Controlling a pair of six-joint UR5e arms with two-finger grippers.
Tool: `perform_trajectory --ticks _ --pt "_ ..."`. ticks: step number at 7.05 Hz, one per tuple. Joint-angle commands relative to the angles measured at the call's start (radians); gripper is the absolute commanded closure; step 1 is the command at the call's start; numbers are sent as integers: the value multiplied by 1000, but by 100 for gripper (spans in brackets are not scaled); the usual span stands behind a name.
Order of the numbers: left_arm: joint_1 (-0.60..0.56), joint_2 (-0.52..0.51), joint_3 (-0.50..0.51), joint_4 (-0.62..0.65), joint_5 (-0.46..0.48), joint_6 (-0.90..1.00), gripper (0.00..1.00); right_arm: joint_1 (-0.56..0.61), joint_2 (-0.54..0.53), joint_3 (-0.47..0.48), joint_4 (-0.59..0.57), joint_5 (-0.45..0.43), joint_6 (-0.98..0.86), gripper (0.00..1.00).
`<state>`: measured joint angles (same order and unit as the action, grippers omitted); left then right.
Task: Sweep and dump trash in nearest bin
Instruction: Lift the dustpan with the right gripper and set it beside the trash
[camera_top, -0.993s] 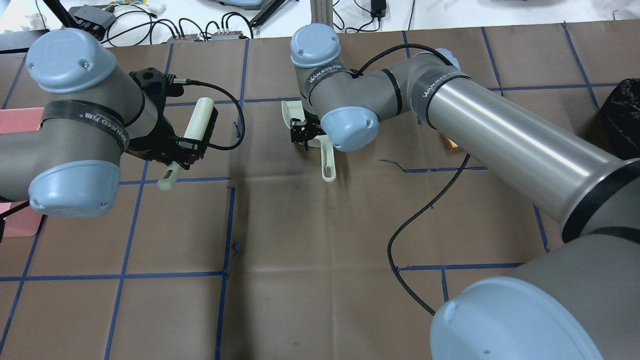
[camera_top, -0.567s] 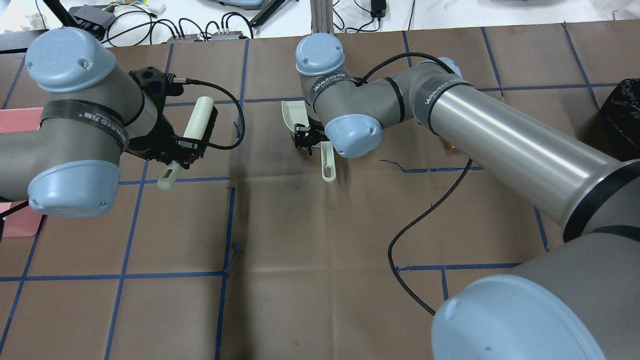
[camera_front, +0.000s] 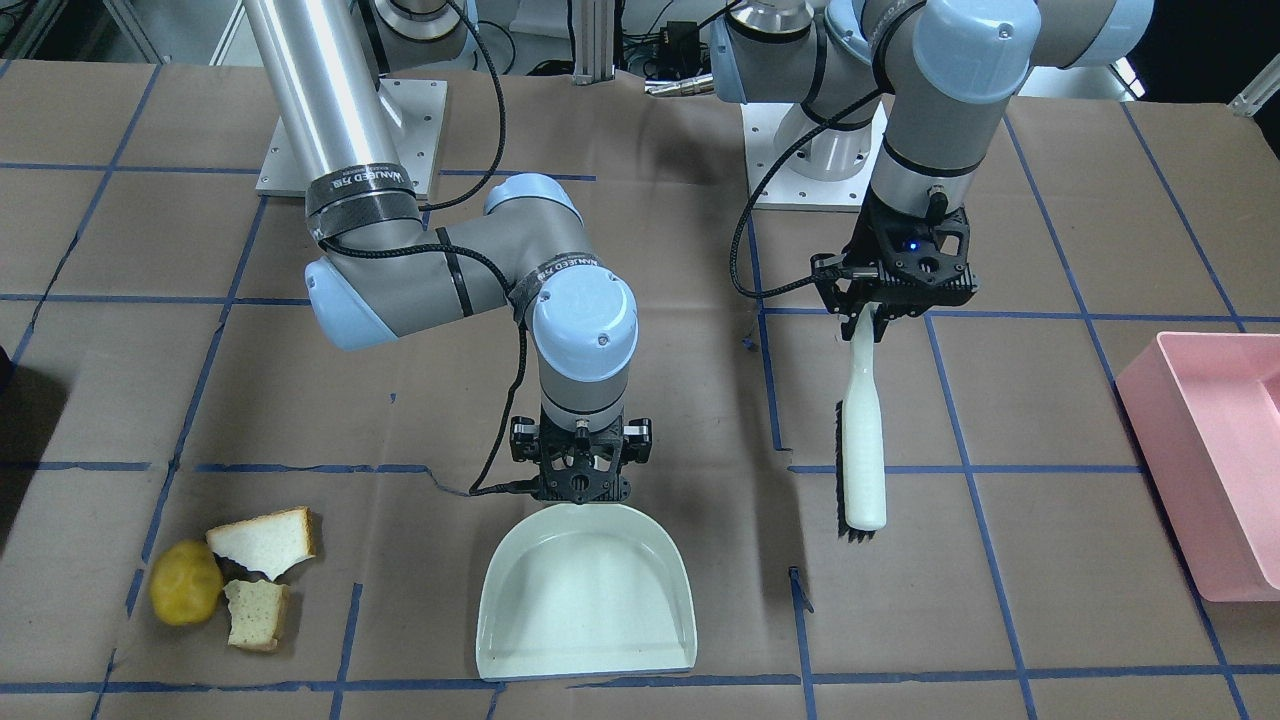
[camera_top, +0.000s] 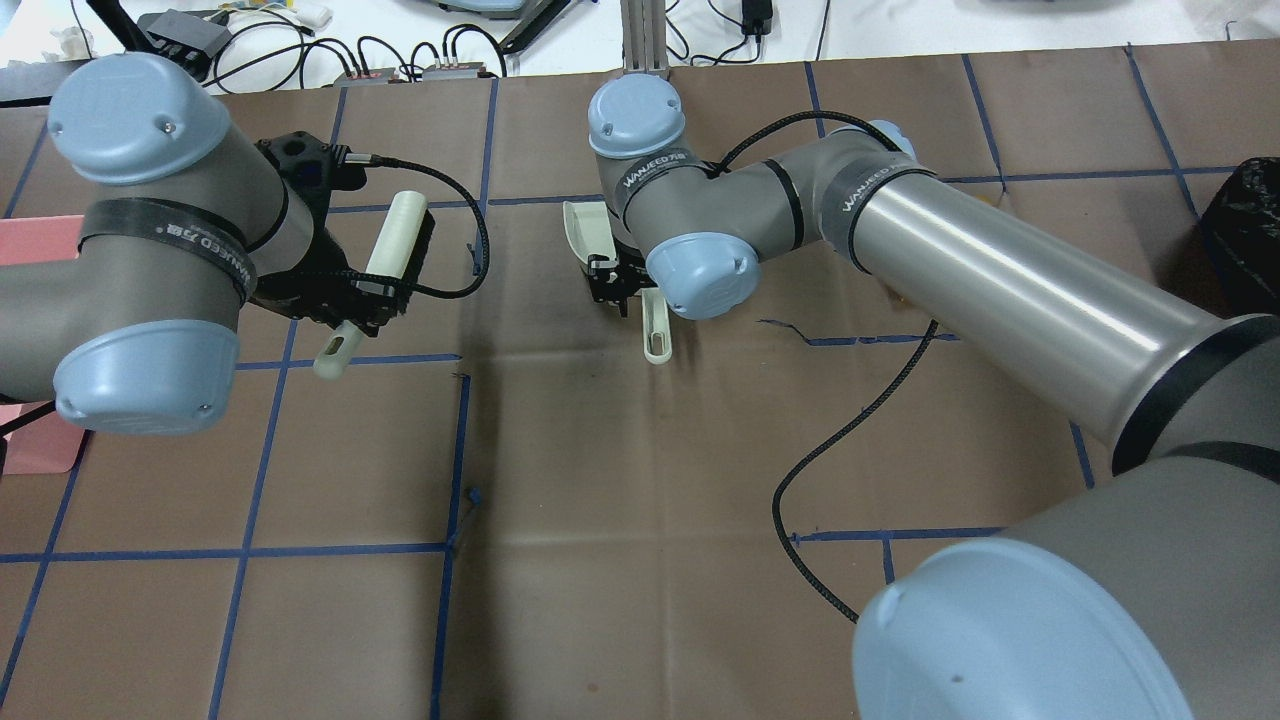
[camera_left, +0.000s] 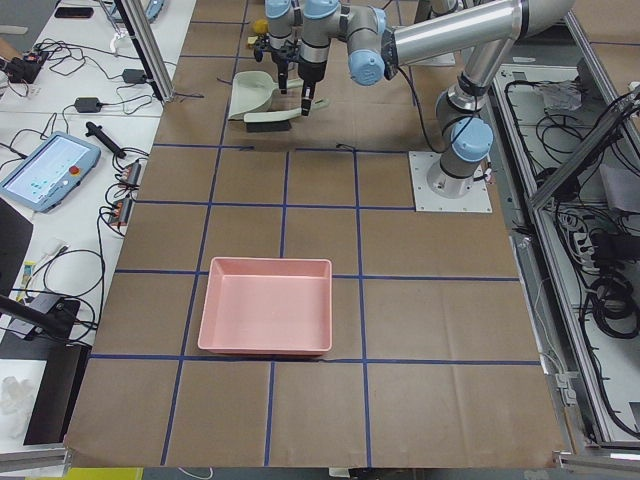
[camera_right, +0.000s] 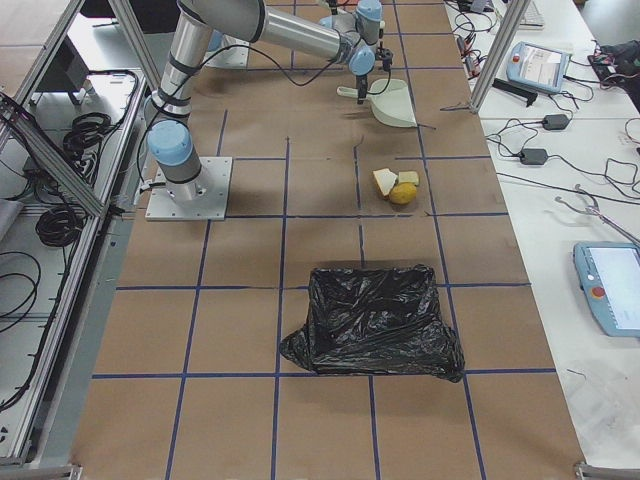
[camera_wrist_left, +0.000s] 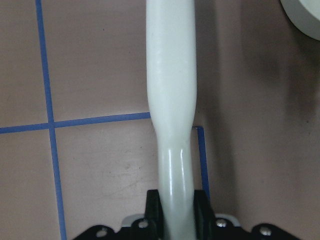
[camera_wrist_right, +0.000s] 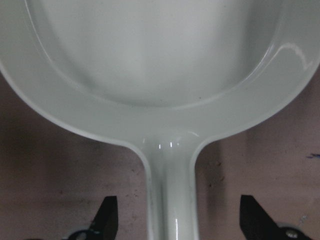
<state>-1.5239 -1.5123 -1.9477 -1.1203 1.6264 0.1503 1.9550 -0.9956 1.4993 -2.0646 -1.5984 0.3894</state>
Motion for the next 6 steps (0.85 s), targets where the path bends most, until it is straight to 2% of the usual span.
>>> perform_trajectory --ticks 1,4,5,6 --pt "-1 -2 1 0 -2 0 100 1 5 -7 0 0 -3 46" --pt "-4 -6 -8 0 -10 -2 100 -4 -8 -10 1 0 -7 74" --pt "-5 -8 -8 0 -11 -6 100 -5 -12 -11 1 0 -7 88" --pt "-5 -8 -8 0 -8 -6 100 -5 -26 -11 4 0 -7 96"
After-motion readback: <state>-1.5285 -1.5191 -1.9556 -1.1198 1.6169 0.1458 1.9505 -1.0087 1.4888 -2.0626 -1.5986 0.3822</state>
